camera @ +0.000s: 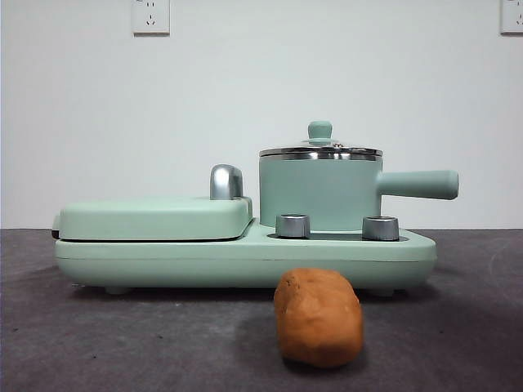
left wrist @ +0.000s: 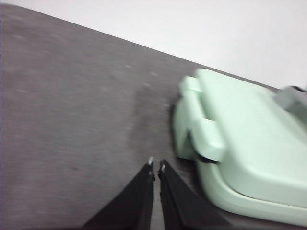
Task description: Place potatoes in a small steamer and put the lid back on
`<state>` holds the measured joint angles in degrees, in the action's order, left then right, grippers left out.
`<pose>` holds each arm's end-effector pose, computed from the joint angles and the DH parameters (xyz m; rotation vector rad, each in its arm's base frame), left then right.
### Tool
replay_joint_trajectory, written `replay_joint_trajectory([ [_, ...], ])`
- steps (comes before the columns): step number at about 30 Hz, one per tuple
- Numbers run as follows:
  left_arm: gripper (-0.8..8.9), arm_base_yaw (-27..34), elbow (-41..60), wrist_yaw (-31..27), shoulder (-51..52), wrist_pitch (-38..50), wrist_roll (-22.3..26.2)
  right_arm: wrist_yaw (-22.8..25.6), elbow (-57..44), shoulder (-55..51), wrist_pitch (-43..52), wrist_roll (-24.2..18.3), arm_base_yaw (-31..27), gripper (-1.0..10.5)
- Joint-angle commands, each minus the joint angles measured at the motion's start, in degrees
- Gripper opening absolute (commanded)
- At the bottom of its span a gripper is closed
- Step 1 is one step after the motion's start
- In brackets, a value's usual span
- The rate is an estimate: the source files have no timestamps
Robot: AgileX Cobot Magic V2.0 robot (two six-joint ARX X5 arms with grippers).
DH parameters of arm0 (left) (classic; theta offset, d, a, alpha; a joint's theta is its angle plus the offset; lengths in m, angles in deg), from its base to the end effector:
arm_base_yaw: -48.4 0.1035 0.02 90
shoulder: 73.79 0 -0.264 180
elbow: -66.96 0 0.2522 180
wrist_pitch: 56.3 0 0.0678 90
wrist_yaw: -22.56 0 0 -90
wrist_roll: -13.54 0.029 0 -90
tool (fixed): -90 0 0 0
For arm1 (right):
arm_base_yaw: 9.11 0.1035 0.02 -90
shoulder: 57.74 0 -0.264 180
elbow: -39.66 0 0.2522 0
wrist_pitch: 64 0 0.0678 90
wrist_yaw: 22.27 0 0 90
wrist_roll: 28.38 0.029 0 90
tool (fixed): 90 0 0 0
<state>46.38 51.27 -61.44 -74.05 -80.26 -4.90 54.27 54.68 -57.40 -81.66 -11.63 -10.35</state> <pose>0.0945 -0.0064 0.1575 -0.3259 0.1701 -0.1146 0.0960 0.0047 0.1640 0.2978 0.0825 0.2042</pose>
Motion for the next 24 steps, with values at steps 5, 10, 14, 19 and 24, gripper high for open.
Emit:
replay_joint_trajectory([
  [5,0.23,-2.8,-4.0,8.8,-1.4,-1.0,-6.1,-2.1,7.6,0.0,-5.9,9.4,0.0,0.2],
  [10,0.24,-6.0,-9.9,10.6,-6.3,-3.8,-7.9,-5.2,16.6,2.2,-15.0,10.3,0.0,0.2],
  [14,0.25,-8.6,-15.8,11.0,-11.9,-5.9,-7.8,-9.6,24.0,5.8,-20.9,9.6,0.0,0.2],
  [19,0.27,-11.7,-25.5,12.3,-20.7,-9.9,-5.9,-13.9,34.1,12.1,-30.5,6.2,0.0,0.2],
  [24,0.29,-14.4,-35.5,14.2,-29.9,-15.4,0.5,-16.3,42.2,17.9,-37.4,0.6,0.0,0.2],
])
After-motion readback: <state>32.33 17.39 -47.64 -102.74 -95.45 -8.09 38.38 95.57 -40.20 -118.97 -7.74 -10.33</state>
